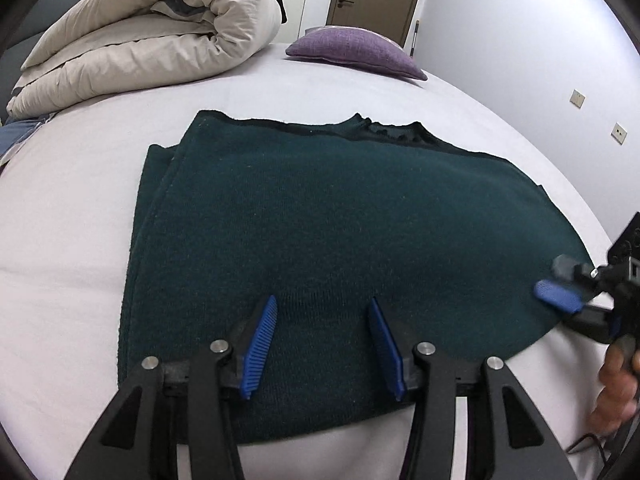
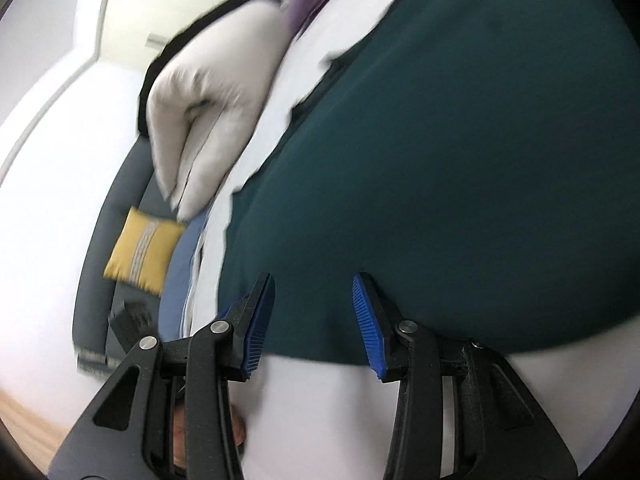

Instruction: Fold small clothes

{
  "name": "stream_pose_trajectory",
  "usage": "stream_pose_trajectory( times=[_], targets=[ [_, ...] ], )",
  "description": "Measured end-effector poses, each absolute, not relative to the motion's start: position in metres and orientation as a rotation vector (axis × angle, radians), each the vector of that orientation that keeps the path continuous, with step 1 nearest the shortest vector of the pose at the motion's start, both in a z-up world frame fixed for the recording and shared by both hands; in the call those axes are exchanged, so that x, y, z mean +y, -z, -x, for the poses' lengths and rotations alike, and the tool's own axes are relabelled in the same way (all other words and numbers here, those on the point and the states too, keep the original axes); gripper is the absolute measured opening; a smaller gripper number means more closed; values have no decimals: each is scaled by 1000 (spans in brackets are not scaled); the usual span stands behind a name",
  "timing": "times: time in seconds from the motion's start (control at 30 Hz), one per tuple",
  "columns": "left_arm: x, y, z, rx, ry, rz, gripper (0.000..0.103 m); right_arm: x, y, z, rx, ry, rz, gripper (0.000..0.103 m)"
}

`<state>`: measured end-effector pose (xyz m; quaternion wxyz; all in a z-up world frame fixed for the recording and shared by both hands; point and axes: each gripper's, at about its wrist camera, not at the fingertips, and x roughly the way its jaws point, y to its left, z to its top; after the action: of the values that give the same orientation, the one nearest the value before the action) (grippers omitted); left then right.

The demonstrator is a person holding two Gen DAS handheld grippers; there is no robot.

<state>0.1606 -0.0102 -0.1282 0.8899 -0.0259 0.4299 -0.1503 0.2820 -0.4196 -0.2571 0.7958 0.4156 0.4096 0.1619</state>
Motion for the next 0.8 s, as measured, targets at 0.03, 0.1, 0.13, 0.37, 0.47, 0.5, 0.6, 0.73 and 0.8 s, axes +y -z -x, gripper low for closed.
stream_pose_trajectory(
  times=[0.03, 0.1, 0.13, 0.37, 0.47, 0.5, 0.6, 0.73, 0.8],
  targets=[
    [-10, 128, -158, 892, 311, 53, 52, -436, 259, -277, 860, -325, -916, 39],
    [-10, 129, -158, 891, 311, 50, 52, -478, 253, -262, 823, -278, -953, 39],
    [-10, 129, -158, 890, 310, 47, 52, -495, 253, -256, 800, -243, -963, 39],
    [-14, 130, -157, 884, 303, 23, 52, -571, 241, -223, 699, -82, -983, 39],
    [-14, 129, -156, 882, 298, 12, 52, -586, 232, -208, 685, -37, -984, 39],
    [-15, 129, -156, 882, 296, 8, 52, -594, 224, -199, 681, -27, -974, 42],
    [-15, 126, -155, 886, 292, -2, 52, -580, 205, -196, 680, -53, -934, 42],
    [-14, 115, -151, 873, 245, -44, 52, -497, 183, -241, 713, -170, -841, 45],
    [-8, 108, -150, 843, 200, -67, 55, -469, 182, -256, 747, -238, -812, 45]
  ],
)
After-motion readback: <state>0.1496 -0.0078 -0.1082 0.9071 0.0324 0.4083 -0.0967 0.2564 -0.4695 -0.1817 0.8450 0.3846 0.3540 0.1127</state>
